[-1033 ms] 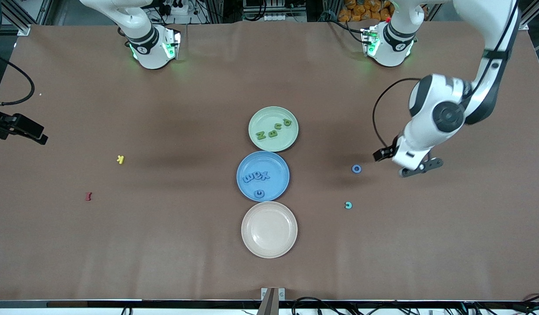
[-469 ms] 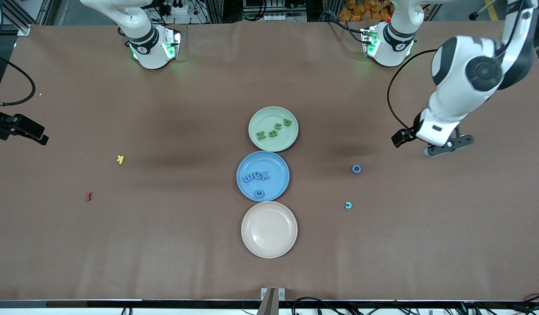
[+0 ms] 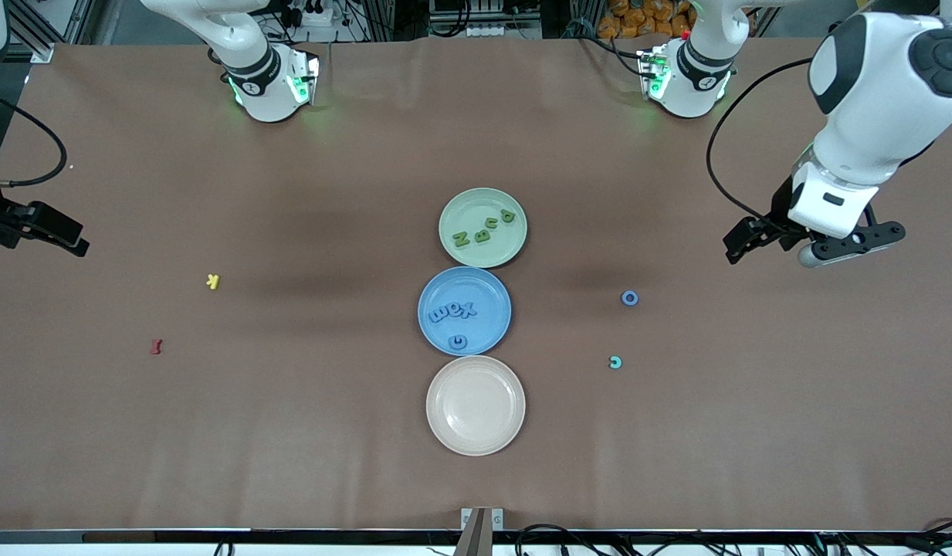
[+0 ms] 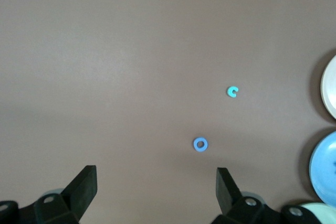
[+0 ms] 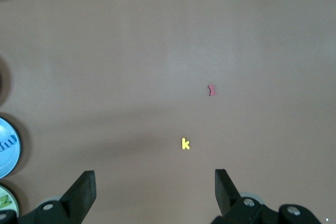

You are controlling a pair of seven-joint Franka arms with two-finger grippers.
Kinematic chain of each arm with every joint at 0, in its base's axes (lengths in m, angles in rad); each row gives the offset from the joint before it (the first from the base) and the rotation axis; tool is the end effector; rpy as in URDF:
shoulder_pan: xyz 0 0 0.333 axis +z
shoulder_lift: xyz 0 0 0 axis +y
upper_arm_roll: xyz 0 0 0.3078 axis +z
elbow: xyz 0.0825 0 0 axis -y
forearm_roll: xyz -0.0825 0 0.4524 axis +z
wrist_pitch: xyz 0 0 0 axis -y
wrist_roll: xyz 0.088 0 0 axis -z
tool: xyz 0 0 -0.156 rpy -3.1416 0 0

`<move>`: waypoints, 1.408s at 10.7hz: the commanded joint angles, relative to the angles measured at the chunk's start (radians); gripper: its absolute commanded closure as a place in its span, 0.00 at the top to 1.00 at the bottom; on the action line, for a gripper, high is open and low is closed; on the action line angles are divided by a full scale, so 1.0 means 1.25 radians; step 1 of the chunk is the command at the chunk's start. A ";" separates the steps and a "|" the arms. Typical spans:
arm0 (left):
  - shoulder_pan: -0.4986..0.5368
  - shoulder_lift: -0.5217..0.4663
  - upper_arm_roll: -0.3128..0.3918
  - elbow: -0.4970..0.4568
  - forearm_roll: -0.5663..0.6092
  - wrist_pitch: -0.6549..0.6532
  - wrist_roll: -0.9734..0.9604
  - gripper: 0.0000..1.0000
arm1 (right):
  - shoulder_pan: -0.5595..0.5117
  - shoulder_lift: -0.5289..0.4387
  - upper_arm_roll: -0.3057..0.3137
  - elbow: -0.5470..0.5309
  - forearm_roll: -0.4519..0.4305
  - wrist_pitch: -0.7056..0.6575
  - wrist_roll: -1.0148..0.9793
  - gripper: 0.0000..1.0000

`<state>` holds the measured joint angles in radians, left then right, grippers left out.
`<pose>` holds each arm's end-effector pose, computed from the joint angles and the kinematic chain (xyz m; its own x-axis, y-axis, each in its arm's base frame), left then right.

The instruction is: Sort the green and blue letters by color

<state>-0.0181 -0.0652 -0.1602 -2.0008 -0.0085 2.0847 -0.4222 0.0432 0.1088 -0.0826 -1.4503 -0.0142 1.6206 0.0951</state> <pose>0.6144 -0.1122 0.4195 0.9597 0.2462 0.1358 0.2403 -0.9689 0.0583 0.6637 -0.0259 0.5678 0.9892 -0.1323 0.0637 -0.1336 -0.9909 0.0172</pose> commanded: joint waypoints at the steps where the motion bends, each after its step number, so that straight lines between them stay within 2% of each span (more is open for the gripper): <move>1: -0.008 -0.001 0.034 0.080 -0.030 -0.148 0.123 1.00 | 0.011 0.004 0.000 0.009 0.008 -0.007 0.013 1.00; 3: -0.008 -0.001 0.034 0.125 -0.020 -0.234 0.157 1.00 | 0.012 0.004 -0.001 0.009 0.008 -0.008 0.013 1.00; 5: 0.020 0.025 0.026 0.228 -0.019 -0.359 0.172 1.00 | 0.012 0.004 -0.001 0.010 0.008 -0.009 0.013 1.00; 10: 0.033 0.024 0.035 0.297 -0.017 -0.371 0.289 1.00 | 0.016 0.004 -0.001 0.009 0.008 -0.010 0.013 1.00; 15: 0.032 0.019 0.032 0.329 -0.017 -0.374 0.290 1.00 | 0.016 0.004 -0.001 0.009 0.008 -0.012 0.013 1.00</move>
<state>0.0191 -0.0517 -0.1186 -1.6288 -0.0147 1.6435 -0.0832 0.0585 0.1102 -0.0823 -1.4504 -0.0142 1.6186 0.0955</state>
